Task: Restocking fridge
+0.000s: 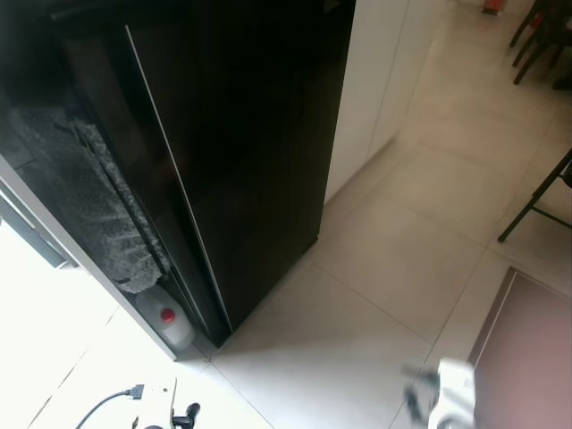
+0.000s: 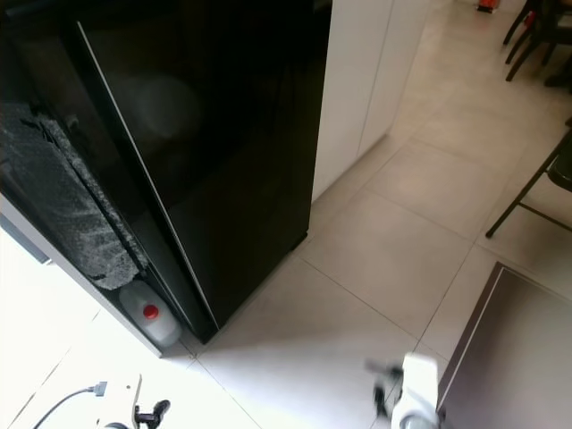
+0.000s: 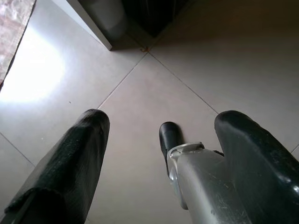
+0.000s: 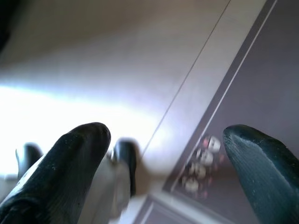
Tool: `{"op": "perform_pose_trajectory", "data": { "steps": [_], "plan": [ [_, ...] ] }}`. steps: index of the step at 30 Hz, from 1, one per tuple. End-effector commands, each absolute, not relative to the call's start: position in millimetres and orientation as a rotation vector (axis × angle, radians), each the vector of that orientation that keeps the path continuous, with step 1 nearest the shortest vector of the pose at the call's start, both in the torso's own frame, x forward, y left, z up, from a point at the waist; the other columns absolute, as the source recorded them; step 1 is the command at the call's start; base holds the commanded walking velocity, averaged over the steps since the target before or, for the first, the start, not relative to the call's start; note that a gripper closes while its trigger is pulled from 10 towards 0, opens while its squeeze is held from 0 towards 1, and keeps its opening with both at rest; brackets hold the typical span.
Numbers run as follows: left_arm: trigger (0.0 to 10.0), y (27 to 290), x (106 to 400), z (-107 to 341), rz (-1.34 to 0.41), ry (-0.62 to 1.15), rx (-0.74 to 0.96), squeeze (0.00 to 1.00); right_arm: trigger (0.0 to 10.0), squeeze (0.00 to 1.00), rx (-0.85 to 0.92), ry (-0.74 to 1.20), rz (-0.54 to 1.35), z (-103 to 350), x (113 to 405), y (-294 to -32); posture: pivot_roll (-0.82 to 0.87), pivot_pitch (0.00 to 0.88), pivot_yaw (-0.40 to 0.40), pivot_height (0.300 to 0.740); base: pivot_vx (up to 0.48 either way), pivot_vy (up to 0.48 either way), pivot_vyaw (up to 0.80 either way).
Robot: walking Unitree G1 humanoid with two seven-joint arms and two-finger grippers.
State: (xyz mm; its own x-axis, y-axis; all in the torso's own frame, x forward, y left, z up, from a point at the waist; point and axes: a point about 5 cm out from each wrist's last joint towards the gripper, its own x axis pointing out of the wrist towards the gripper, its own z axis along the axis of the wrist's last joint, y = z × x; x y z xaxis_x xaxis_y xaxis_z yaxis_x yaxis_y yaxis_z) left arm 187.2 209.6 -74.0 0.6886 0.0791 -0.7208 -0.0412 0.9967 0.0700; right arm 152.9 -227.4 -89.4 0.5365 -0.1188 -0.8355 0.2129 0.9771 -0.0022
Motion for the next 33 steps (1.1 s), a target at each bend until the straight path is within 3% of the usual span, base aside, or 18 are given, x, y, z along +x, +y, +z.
{"op": "perform_pose_trajectory", "data": {
  "steps": [1, 13, 33],
  "plan": [
    [10.0, 215.1, 177.3, -78.6, 0.093, 0.849, 0.041, 0.00, 10.0, 0.00, 0.081, 0.926, -0.165, -82.5, 169.6, -224.4, -0.01, 0.091, 0.011, 0.740, 0.000, 0.000, 0.80],
    [10.0, 214.3, 175.7, -79.5, 0.098, 0.853, 0.041, 0.00, 10.0, 0.00, 0.064, 0.915, -0.083, -80.0, 182.9, -207.4, 0.00, 0.085, 0.006, 0.740, 0.000, 0.000, 0.80],
    [10.0, 215.4, 171.5, -81.3, 0.101, 0.869, 0.051, 0.00, 10.0, 0.00, 0.047, 0.953, -0.038, -86.6, 172.2, -197.7, 0.00, 0.070, 0.014, 0.740, 0.000, 0.000, 0.80]
  ]
}}
